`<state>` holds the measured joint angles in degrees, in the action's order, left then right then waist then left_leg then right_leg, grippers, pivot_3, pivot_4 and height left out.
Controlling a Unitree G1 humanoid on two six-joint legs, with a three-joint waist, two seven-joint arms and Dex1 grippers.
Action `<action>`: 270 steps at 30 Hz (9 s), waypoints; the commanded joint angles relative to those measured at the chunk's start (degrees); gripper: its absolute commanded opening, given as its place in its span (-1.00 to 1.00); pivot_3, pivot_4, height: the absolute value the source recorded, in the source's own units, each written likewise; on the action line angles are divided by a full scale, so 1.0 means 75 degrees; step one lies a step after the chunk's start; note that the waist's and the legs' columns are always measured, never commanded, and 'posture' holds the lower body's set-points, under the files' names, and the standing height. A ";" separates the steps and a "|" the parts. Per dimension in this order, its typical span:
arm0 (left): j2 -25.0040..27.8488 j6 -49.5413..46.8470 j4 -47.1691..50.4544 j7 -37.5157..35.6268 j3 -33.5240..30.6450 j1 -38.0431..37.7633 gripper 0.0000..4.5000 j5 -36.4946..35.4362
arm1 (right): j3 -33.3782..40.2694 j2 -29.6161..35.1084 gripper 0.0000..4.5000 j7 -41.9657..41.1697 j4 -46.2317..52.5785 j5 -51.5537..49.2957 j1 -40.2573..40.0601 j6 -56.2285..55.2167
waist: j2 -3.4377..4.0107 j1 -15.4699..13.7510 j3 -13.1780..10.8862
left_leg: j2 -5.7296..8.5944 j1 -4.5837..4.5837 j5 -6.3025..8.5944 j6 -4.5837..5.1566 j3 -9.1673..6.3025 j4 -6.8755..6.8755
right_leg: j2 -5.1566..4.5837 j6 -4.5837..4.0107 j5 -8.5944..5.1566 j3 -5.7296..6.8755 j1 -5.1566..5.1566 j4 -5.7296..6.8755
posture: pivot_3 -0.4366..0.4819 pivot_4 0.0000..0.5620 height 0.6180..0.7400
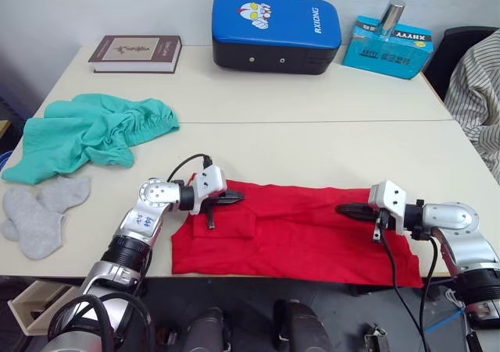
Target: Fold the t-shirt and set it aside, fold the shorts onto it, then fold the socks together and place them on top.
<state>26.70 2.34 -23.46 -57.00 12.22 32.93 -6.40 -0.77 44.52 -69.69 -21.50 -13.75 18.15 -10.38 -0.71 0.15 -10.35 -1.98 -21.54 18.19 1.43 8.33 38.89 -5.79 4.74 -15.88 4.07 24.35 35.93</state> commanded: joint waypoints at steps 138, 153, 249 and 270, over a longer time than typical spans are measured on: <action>0.0968 -0.1841 0.2351 -0.0034 -0.1995 -0.1137 1.00 -0.2308 | 0.0531 0.0432 0.07 0.1121 -0.5897 0.1693 0.5467 0.0852 | 0.0016 0.0183 0.0023 | -0.0031 0.0015 -0.0001 -0.0046 0.0029 -0.0088 | 0.0017 -0.0030 -0.0016 -0.0044 0.0017 -0.0035 | -0.05 -0.47 1.00; 0.0166 -0.1250 -0.4277 -0.1641 -0.0127 0.3204 1.00 0.0179 | 0.4210 0.0216 0.99 0.2453 0.4222 -0.1531 -0.0567 1.2967 | 0.0001 0.0181 0.0021 | -0.0032 0.0001 0.0005 -0.0039 0.0012 -0.0086 | 0.0019 -0.0025 -0.0012 -0.0002 0.0032 -0.0031 | -0.05 -0.47 1.00; -0.1672 -0.4439 -0.5819 0.1670 -0.1594 0.4516 -0.71 -0.0268 | 0.0761 -0.4998 -1.00 0.8480 0.4646 -0.6463 0.0166 1.3717 | -0.0145 0.0189 0.0148 | -0.0041 0.0004 0.0009 -0.0046 -0.0001 -0.0108 | 0.0015 -0.0041 -0.0020 0.0012 0.0028 -0.0027 | -0.05 -0.47 1.00; -0.1198 -0.7006 0.1679 0.3542 -0.3280 0.0458 -0.99 -0.1712 | 0.1157 -0.0736 -1.00 0.6002 0.4053 -0.6632 0.0950 1.3251 | -0.0104 0.0189 0.0110 | -0.0049 -0.0001 0.0013 -0.0045 0.0008 -0.0117 | 0.0013 -0.0038 -0.0019 -0.0050 0.0037 -0.0049 | -0.05 -0.47 1.00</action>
<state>18.08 -48.00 -17.39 -32.85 -10.25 37.53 -17.12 8.55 37.67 -21.51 9.17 -64.70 24.81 90.71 -1.49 1.57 -9.52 -2.34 -21.55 18.29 1.09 8.40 38.02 -5.70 4.45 -16.02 3.68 24.61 35.55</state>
